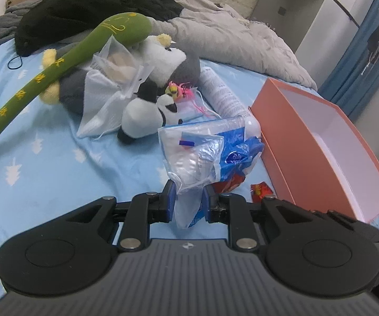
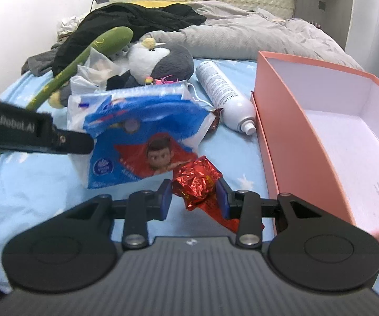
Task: Organize soft objects
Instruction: 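Lift the red wrapper with the right gripper while the left gripper lifts the blue bag, then drop the red wrapper into the pink box while the left gripper drops the blue bag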
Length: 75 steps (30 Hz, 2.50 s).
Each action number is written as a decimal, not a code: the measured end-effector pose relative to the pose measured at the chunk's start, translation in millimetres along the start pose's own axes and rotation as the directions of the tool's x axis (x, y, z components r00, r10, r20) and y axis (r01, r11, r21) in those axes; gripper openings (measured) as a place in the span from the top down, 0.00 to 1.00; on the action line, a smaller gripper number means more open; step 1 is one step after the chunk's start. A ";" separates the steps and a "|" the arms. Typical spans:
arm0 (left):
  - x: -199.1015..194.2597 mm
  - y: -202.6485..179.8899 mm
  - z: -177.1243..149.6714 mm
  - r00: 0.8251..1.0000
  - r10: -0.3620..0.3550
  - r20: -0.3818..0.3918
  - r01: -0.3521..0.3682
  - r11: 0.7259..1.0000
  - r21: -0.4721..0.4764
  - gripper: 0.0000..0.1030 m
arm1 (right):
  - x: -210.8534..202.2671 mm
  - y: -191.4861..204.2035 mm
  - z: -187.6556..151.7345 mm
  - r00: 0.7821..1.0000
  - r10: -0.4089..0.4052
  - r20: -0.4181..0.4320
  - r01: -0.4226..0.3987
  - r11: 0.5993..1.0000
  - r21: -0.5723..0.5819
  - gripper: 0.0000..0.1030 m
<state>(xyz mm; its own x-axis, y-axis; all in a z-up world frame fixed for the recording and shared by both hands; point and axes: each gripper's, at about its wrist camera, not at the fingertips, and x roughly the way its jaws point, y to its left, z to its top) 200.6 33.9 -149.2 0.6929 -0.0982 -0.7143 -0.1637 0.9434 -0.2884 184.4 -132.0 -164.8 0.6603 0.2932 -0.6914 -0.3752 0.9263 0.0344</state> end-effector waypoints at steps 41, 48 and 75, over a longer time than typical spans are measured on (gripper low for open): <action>-115.6 -81.4 46.2 0.973 -0.116 0.197 0.098 0.990 0.099 0.76 | -136.5 -47.9 62.3 0.965 -0.020 0.260 -0.001 0.997 0.082 0.61; -114.2 -136.4 71.6 0.952 -0.183 0.245 0.140 0.973 0.184 0.76 | -151.8 -84.6 94.3 0.944 -0.089 0.317 0.057 0.992 0.109 0.61; 104.0 -255.0 89.4 0.968 -0.153 -0.199 0.201 0.948 0.248 0.77 | -34.8 -245.1 74.2 0.983 -0.131 -0.132 0.165 0.944 0.287 0.61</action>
<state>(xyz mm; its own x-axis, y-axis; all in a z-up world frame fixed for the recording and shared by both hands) 377.2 -188.5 -93.0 0.5558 -0.3023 -0.7744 0.1576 0.9530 -0.2588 301.6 -351.7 -95.7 0.6123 0.1351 -0.7790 -0.0590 0.9903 0.1255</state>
